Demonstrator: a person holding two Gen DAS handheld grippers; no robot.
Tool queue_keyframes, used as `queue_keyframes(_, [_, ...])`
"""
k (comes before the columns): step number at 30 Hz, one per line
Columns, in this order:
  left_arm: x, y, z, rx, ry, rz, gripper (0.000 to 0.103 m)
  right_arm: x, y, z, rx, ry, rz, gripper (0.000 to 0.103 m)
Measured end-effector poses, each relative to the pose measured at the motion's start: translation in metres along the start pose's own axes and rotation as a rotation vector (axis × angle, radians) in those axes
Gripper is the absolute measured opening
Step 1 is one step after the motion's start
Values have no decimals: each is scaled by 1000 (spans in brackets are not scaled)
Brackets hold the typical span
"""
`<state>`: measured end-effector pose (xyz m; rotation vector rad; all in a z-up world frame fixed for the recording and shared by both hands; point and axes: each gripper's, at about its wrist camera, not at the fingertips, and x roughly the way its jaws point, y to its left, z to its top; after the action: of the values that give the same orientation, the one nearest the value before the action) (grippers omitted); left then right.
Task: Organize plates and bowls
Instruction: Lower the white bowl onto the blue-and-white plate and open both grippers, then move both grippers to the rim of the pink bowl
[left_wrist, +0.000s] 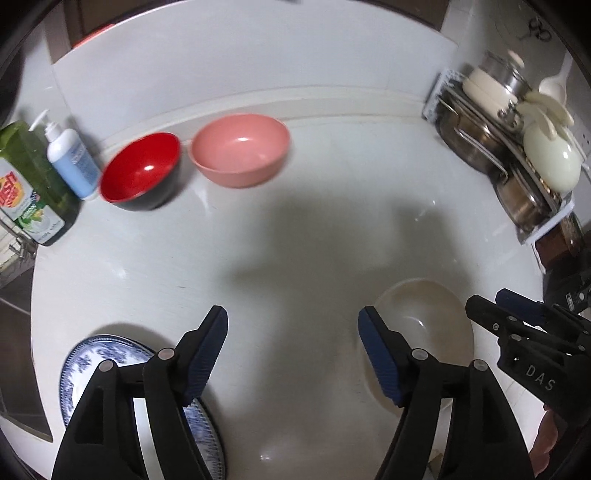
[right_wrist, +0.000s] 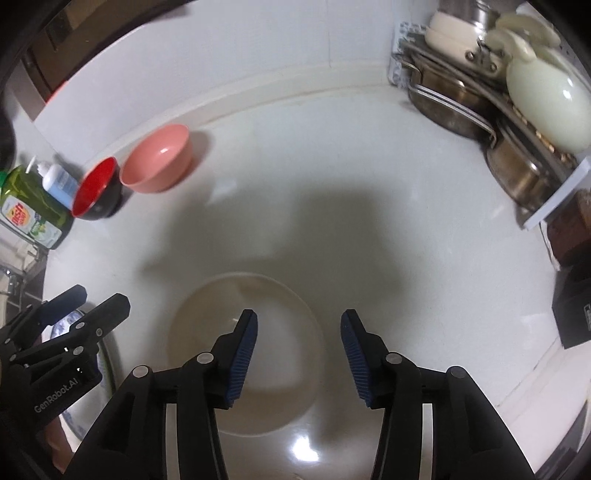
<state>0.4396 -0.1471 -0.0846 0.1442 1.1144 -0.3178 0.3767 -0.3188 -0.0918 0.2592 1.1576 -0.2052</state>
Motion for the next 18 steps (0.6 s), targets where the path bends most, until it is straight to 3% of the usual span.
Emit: queue_keyframes(18, [-35,114,6,-113,-85,123,73,-6,108,44,-107,-71,89,48])
